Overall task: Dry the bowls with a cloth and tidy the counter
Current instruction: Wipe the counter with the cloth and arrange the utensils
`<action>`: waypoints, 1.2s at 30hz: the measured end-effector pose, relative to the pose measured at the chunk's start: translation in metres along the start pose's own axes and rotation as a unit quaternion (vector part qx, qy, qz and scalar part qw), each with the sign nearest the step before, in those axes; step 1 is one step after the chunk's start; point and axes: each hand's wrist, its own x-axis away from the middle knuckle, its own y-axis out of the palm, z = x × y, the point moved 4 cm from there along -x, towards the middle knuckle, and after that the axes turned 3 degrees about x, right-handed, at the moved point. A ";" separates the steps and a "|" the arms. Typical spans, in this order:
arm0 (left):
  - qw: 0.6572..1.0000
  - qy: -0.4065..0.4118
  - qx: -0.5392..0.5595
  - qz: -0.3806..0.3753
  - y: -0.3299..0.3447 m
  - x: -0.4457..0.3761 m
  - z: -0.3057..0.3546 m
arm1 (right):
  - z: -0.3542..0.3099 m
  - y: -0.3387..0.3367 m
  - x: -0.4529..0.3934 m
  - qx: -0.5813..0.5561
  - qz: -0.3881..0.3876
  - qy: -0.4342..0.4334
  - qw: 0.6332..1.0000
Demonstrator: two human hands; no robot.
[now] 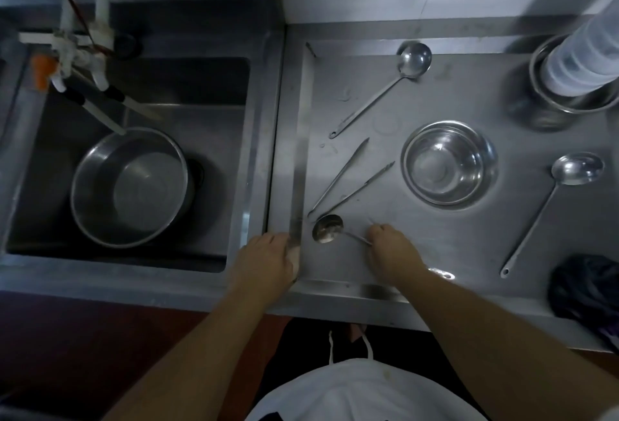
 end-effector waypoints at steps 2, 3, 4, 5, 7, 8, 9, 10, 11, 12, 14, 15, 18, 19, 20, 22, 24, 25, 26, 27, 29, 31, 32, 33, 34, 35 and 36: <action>1.000 0.006 -0.007 -0.004 -0.002 -0.001 0.005 | 0.001 0.000 0.004 -0.020 -0.006 -0.005 1.000; 1.000 0.011 -0.011 -0.004 -0.003 -0.003 0.008 | 0.002 -0.001 0.006 -0.032 -0.005 -0.007 0.999; 1.000 0.017 -0.014 -0.003 -0.003 -0.004 0.012 | 0.005 -0.002 0.008 -0.045 -0.001 -0.008 0.999; 1.000 0.024 -0.015 -0.001 -0.004 -0.006 0.017 | 0.008 -0.003 0.012 -0.057 0.006 -0.009 0.998; 0.999 0.040 -0.017 0.008 -0.006 -0.010 0.031 | 0.017 -0.008 0.018 -0.082 0.029 -0.009 0.996; 0.999 0.047 -0.019 0.009 -0.006 -0.013 0.039 | 0.024 -0.011 0.022 -0.098 0.039 -0.002 0.994; 0.998 0.053 -0.022 0.010 -0.007 -0.016 0.048 | 0.032 -0.014 0.026 -0.115 0.051 0.008 0.992; 0.998 0.061 -0.028 0.009 -0.007 -0.019 0.057 | 0.041 -0.017 0.030 -0.130 0.062 0.021 0.989; 0.997 0.069 -0.033 0.007 -0.006 -0.023 0.067 | 0.052 -0.021 0.034 -0.144 0.071 0.038 0.986; 0.996 0.079 -0.037 0.003 -0.006 -0.026 0.078 | 0.065 -0.025 0.038 -0.159 0.078 0.059 0.982; 0.994 0.098 -0.051 -0.001 -0.004 -0.032 0.099 | 0.094 -0.033 0.046 -0.194 0.096 0.104 0.971; 0.993 0.106 -0.059 -0.001 -0.004 -0.035 0.111 | 0.110 -0.038 0.050 -0.213 0.109 0.127 0.963; 0.989 0.130 -0.070 -0.009 -0.001 -0.041 0.143 | 0.160 -0.051 0.063 -0.275 0.151 0.214 0.925; 0.988 0.139 -0.072 -0.014 0.000 -0.042 0.153 | 0.175 -0.055 0.067 -0.295 0.159 0.244 0.910; 0.986 0.147 -0.074 -0.017 0.001 -0.043 0.162 | 0.190 -0.057 0.071 -0.314 0.167 0.272 0.894; 0.984 0.157 -0.079 -0.017 0.003 -0.044 0.177 | 0.218 -0.062 0.075 -0.344 0.184 0.315 0.865; 0.983 0.159 -0.085 -0.022 0.007 -0.045 0.187 | 0.242 -0.064 0.077 -0.373 0.193 0.353 0.836; 0.983 0.161 -0.089 -0.025 0.009 -0.045 0.193 | 0.253 -0.065 0.078 -0.384 0.197 0.373 0.821; 0.982 0.165 -0.089 -0.027 0.011 -0.046 0.197 | 0.262 -0.065 0.079 -0.392 0.202 0.392 0.808; 0.982 0.168 -0.089 -0.027 0.013 -0.047 0.202 | 0.270 -0.065 0.078 -0.403 0.207 0.407 0.793; 0.981 0.172 -0.090 -0.024 0.017 -0.048 0.210 | 0.282 -0.066 0.075 -0.428 0.222 0.427 0.765; 0.980 0.173 -0.098 -0.029 0.021 -0.048 0.216 | 0.291 -0.069 0.071 -0.450 0.233 0.439 0.742; 0.979 0.171 -0.104 -0.036 0.024 -0.049 0.219 | 0.295 -0.069 0.068 -0.460 0.234 0.443 0.733; 0.979 0.168 -0.109 -0.045 0.027 -0.049 0.221 | 0.298 -0.070 0.065 -0.469 0.234 0.446 0.725; 0.979 0.163 -0.112 -0.052 0.030 -0.048 0.222 | 0.300 -0.070 0.061 -0.476 0.232 0.450 0.719; 0.979 0.157 -0.114 -0.058 0.032 -0.048 0.224 | 0.302 -0.070 0.058 -0.480 0.231 0.453 0.715; 0.980 0.151 -0.115 -0.063 0.033 -0.048 0.225 | 0.304 -0.071 0.054 -0.484 0.230 0.454 0.711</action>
